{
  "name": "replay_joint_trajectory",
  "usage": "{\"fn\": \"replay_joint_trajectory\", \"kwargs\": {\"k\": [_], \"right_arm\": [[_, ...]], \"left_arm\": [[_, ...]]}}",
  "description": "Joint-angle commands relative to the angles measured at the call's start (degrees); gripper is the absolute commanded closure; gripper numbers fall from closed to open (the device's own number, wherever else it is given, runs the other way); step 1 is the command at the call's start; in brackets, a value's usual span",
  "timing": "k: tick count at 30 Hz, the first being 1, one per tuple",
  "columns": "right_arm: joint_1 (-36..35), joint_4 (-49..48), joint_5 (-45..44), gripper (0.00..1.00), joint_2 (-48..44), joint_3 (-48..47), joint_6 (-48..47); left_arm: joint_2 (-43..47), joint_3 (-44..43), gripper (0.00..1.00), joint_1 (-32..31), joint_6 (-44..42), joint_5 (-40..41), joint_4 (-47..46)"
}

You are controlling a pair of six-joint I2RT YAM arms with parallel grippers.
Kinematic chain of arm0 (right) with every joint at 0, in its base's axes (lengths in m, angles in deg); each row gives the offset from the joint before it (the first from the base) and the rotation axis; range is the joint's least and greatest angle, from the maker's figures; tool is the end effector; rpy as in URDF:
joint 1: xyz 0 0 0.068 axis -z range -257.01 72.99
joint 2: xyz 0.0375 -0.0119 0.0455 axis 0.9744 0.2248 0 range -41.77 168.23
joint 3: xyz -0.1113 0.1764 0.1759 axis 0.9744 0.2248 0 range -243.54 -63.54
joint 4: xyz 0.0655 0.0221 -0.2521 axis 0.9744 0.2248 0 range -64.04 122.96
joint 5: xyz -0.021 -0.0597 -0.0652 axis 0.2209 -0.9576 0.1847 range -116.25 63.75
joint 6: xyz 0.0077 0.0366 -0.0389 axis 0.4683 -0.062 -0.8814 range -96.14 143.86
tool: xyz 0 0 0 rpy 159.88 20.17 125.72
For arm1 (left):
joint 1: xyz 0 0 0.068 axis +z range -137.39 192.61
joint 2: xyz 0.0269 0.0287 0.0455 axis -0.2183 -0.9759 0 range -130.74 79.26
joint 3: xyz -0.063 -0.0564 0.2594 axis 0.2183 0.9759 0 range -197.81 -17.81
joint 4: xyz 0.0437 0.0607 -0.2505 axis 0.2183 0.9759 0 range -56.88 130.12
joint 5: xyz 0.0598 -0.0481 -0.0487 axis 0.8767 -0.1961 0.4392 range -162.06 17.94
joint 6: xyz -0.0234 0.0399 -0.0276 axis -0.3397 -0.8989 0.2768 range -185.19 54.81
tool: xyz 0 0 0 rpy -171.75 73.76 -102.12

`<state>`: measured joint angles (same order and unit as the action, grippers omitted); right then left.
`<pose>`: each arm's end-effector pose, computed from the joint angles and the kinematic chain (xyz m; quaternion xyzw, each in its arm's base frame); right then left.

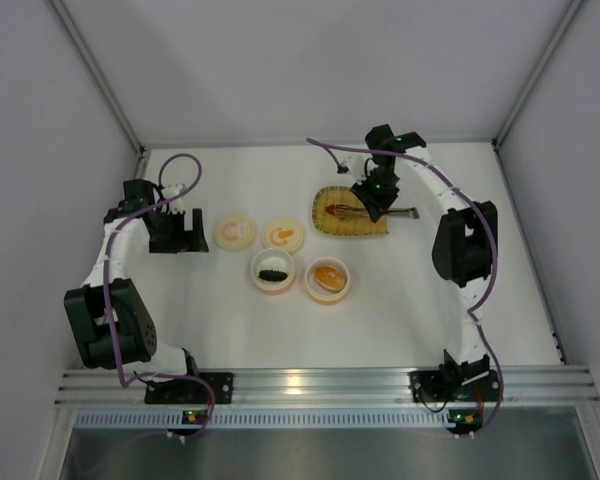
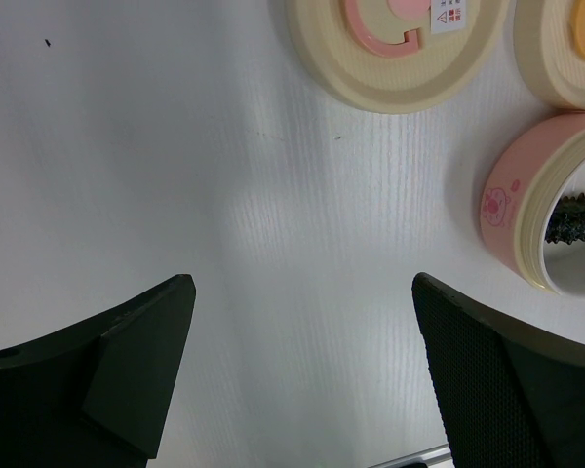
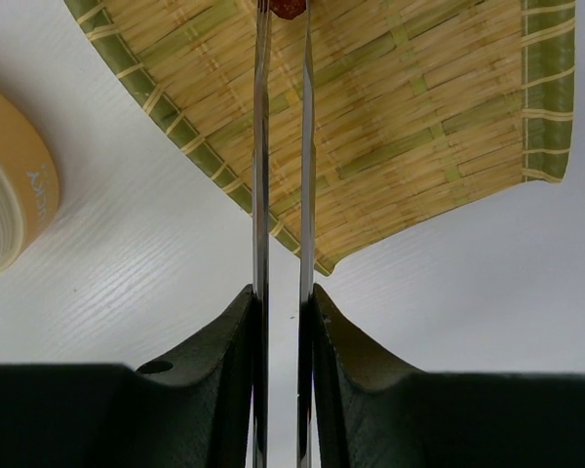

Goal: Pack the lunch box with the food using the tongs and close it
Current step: Pick up the fake food from the plate.

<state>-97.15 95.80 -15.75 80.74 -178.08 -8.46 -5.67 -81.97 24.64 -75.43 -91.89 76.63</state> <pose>0.4069 0.1561 0.2551 -0.4463 0.8839 0.0793 0.1148 0.2897 0.0494 0.2489 0.0233 0.9608 -0.1225 0.2476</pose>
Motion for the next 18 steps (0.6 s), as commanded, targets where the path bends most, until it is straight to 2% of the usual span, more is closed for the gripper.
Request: {"fn": "replay_joint_trajectory", "kwargs": {"k": [1,18], "right_arm": [[-1.0,0.4,1.6,1.0,-2.5,-2.8,1.3],[0.6,-0.9,3.7,1.0,-6.9,-1.4,2.5]], "left_arm": [[0.7,-0.4,0.02,0.4,-0.5,0.0,-1.6],[0.7,-1.1,0.02,0.3,-0.1,-0.2,-1.1]]}}
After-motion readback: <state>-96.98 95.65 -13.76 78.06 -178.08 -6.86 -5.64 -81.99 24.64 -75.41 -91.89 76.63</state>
